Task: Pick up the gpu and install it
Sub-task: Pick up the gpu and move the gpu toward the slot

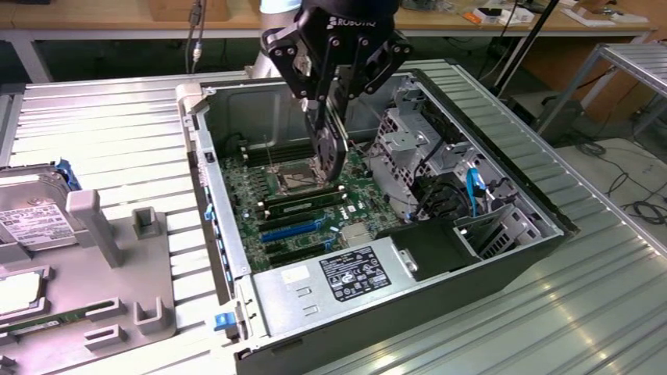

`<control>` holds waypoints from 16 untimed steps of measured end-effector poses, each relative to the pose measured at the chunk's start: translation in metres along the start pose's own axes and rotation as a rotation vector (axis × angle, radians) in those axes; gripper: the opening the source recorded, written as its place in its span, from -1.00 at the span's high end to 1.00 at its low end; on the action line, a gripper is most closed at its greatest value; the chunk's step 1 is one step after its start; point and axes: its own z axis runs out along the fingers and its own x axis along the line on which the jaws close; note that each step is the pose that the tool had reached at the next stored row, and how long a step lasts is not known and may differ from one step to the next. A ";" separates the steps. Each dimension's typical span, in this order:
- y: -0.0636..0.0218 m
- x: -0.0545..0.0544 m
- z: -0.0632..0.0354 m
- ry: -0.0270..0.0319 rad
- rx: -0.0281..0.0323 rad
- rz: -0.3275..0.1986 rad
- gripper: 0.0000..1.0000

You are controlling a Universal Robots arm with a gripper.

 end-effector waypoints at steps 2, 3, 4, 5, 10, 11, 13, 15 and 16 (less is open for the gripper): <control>0.0003 -0.004 0.0001 -0.0001 0.0000 0.000 0.47; 0.0004 -0.005 0.0001 0.0000 0.0000 0.000 0.47; 0.0005 -0.006 0.0002 0.0000 0.0000 0.000 0.47; 0.0007 -0.008 0.0002 0.0000 0.0001 0.000 0.47; 0.0011 -0.015 0.0004 -0.0001 0.0000 0.000 0.47; 0.0012 -0.016 0.0005 -0.0001 0.0000 0.000 0.47; 0.0015 -0.019 0.0006 0.0000 0.0000 0.000 0.47; 0.0021 -0.028 0.0008 -0.0001 -0.0001 0.000 0.47; 0.0023 -0.031 0.0009 -0.0001 -0.0001 0.000 0.47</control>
